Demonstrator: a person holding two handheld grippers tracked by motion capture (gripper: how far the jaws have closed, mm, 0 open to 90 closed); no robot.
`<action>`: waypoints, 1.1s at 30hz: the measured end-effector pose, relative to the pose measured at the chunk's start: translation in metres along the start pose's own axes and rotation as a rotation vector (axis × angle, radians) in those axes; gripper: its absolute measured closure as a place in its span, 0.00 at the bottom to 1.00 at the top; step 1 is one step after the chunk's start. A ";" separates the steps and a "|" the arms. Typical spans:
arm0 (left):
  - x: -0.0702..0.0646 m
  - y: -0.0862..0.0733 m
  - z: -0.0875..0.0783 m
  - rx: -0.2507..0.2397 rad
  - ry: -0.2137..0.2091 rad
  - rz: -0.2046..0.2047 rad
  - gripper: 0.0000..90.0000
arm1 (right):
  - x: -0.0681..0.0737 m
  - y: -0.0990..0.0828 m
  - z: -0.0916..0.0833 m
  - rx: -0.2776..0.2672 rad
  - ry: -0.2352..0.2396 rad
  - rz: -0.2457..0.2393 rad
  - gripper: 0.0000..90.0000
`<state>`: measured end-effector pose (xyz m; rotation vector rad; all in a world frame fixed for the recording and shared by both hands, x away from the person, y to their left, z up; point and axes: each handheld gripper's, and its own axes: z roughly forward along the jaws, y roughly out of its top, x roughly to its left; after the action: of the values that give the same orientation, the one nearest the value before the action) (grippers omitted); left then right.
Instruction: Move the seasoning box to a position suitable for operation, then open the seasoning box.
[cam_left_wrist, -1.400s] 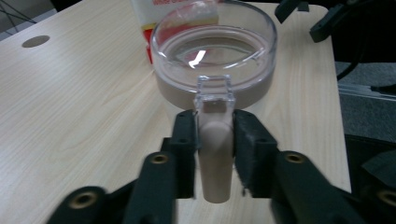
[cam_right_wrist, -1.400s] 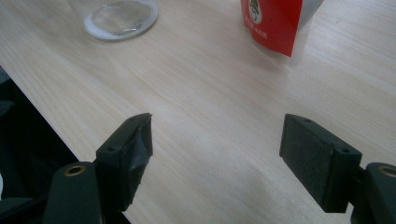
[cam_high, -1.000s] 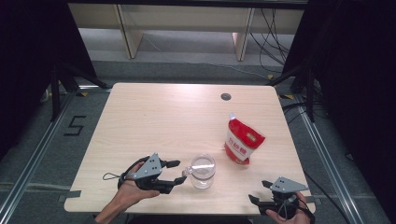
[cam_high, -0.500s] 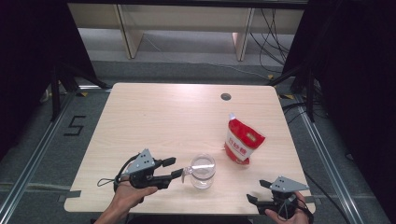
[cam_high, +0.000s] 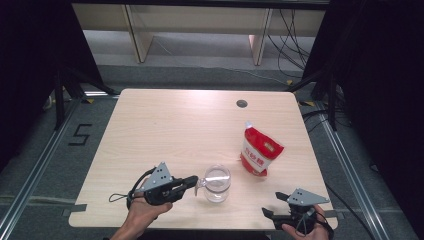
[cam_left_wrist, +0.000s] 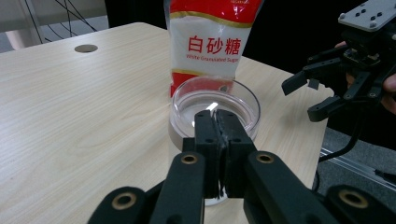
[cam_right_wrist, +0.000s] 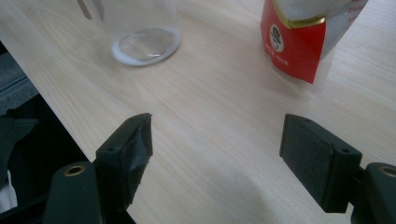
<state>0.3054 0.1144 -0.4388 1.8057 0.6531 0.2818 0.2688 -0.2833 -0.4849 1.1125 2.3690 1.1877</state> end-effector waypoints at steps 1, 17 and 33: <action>0.001 0.000 0.001 -0.003 -0.013 0.014 0.99 | -0.001 0.000 0.000 -0.008 0.000 -0.008 0.29; 0.002 -0.001 0.014 0.034 0.005 0.020 0.99 | 0.000 -0.007 -0.005 -0.007 -0.017 -0.028 0.29; 0.004 -0.006 0.019 0.041 0.018 0.024 0.99 | 0.003 -0.006 -0.003 0.003 -0.017 -0.008 0.29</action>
<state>0.3165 0.1026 -0.4509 1.8528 0.6539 0.3034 0.2620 -0.2848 -0.4868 1.1087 2.3611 1.1681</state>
